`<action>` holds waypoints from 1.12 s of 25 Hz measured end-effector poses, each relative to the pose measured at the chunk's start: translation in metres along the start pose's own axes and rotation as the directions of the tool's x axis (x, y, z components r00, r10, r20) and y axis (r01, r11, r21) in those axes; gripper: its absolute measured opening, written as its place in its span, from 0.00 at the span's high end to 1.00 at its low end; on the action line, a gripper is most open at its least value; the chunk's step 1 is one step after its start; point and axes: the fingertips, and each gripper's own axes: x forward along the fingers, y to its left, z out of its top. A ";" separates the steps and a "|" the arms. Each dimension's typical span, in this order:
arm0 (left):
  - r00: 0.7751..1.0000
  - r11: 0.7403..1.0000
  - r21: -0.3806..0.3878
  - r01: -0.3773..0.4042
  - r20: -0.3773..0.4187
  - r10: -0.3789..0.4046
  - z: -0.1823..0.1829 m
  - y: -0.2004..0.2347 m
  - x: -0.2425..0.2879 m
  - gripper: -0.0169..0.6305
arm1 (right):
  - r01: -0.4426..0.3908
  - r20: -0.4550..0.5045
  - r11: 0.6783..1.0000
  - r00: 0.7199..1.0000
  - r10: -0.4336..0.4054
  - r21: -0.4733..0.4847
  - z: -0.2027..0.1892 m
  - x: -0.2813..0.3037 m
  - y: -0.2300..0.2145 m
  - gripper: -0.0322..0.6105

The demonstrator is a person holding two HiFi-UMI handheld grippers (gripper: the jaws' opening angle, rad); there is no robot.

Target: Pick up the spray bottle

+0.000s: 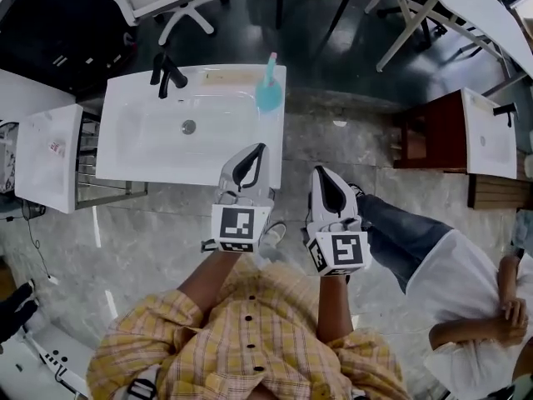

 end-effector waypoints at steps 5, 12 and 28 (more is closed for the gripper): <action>1.000 1.000 -0.005 -0.007 -0.024 0.007 -0.007 0.015 0.027 0.98 | 0.016 -0.016 1.000 1.000 -0.015 0.013 -0.006 0.017 -0.007 0.95; 0.998 1.000 -0.005 0.005 -0.065 -0.005 -0.014 0.029 0.059 0.96 | 0.034 -0.039 0.999 0.999 -0.032 0.028 -0.012 0.040 -0.014 0.95; 0.994 0.999 -0.032 -0.011 -0.109 0.007 -0.024 0.057 0.136 0.77 | 0.072 -0.079 0.996 0.995 -0.067 0.058 -0.026 0.068 -0.033 0.95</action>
